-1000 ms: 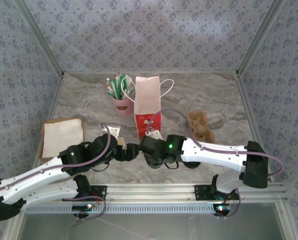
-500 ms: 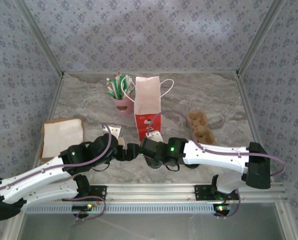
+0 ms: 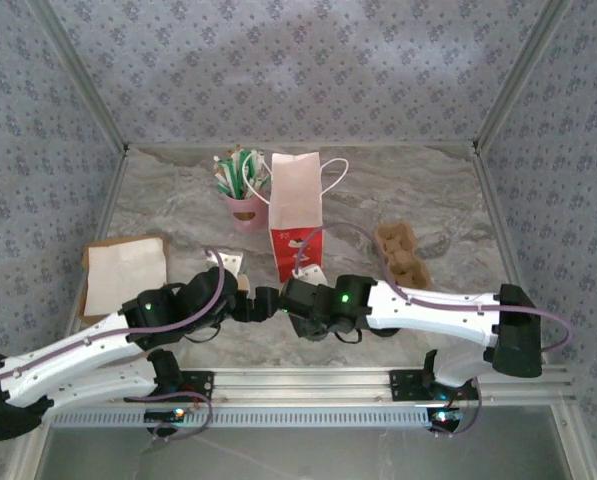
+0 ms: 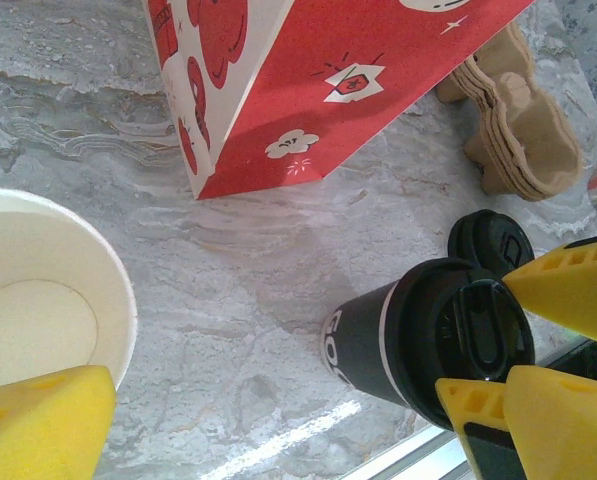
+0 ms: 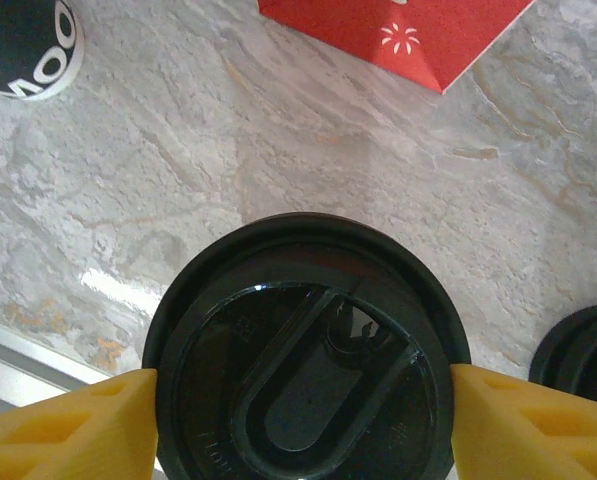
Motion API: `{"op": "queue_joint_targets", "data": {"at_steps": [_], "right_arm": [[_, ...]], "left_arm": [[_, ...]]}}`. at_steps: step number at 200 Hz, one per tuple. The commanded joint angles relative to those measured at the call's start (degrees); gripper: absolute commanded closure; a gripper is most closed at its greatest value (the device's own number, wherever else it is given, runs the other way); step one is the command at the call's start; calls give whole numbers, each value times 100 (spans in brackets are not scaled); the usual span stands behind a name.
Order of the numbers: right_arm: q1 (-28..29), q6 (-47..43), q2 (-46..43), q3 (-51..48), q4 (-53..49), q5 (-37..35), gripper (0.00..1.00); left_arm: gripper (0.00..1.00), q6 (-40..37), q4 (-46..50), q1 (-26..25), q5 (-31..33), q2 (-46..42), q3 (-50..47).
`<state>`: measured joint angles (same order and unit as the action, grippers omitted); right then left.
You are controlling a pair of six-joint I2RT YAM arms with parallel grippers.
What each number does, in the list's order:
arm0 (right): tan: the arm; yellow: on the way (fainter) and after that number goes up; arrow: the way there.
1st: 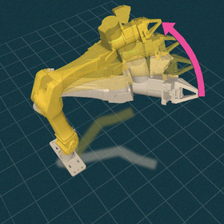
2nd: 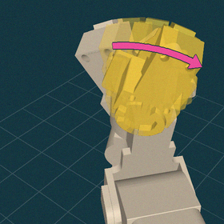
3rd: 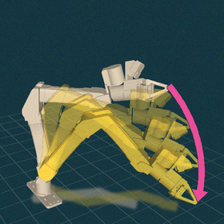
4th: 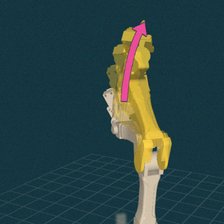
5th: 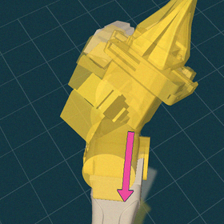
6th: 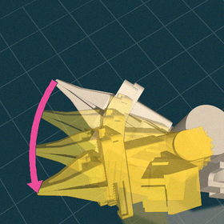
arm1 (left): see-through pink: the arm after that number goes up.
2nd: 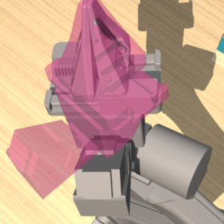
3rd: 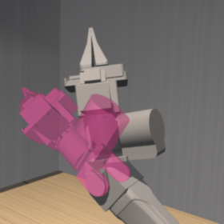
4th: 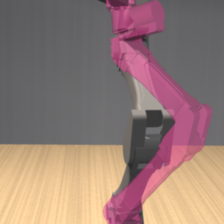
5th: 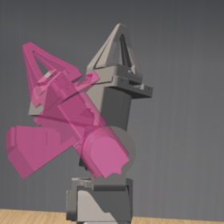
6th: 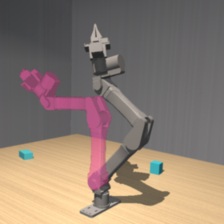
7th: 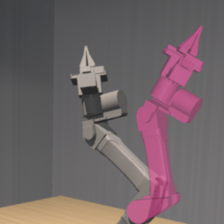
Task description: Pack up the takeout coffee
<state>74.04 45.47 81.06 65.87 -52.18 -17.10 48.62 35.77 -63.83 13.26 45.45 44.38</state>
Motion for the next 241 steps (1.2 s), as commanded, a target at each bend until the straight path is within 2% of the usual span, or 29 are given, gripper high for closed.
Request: {"op": "queue_joint_targets", "data": {"at_steps": [1,55,96,136,161,199,222,241], "right_arm": [[23,-131,22,376,-389,40,25],[16,-214,24,446,-337,72,16],[-21,-219,-26,427,-362,125,15],[-30,-159,-662,295,-416,123,14],[-142,-85,-1318,-373,-181,344,15],[-628,72,-2505,-1483,506,1135,26],[-988,242,-3119,-2107,1061,1737,39],[-1223,351,-3279,-2419,1421,2170,50]], "left_arm": [[1,-63,-137,29,-29,21,26],[0,-71,-151,29,-51,85,58],[0,-81,-156,29,-84,153,103],[0,-194,-224,29,-333,410,220],[2,-282,-162,9,-511,811,433],[4,-358,-88,-85,-539,1443,744],[6,-378,-155,-112,-611,1706,850],[9,-393,-229,-142,-666,1863,902]]}}
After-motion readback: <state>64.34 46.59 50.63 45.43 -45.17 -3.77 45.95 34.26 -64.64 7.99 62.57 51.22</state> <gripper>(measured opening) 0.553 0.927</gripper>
